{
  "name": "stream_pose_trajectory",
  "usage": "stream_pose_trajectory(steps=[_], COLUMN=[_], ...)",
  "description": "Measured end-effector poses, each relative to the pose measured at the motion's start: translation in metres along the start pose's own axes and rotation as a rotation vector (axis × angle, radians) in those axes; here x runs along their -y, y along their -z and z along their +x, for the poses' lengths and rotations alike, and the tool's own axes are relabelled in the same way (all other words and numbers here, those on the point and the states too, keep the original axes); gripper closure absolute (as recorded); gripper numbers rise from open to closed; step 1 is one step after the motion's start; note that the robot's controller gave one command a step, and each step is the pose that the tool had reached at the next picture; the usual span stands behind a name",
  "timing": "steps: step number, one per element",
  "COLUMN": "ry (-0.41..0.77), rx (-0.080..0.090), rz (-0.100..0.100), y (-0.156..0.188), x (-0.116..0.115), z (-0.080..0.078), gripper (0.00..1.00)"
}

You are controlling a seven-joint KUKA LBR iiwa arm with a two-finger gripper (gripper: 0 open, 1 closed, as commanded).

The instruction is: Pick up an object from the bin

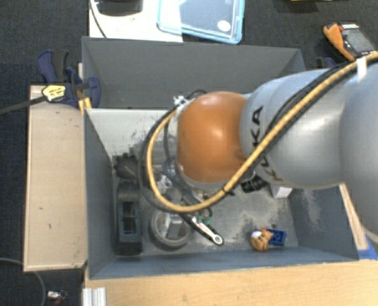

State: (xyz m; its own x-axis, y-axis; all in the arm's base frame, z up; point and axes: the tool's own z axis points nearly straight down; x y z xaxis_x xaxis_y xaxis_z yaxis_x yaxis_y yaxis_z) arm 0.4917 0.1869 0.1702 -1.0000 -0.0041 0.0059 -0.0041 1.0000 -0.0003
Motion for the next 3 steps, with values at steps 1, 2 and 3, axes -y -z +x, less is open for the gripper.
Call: stream_pose_trajectory(steps=[1, 2, 3], ry=[-0.006, -0.141, -0.101], rx=[0.008, 0.01, 0.009], rz=[-0.002, -0.004, -0.003], y=[0.004, -0.051, -0.101], x=[0.001, 0.024, 0.039], z=[-0.002, -0.006, -0.022], gripper=[0.0, 0.0, 0.0])
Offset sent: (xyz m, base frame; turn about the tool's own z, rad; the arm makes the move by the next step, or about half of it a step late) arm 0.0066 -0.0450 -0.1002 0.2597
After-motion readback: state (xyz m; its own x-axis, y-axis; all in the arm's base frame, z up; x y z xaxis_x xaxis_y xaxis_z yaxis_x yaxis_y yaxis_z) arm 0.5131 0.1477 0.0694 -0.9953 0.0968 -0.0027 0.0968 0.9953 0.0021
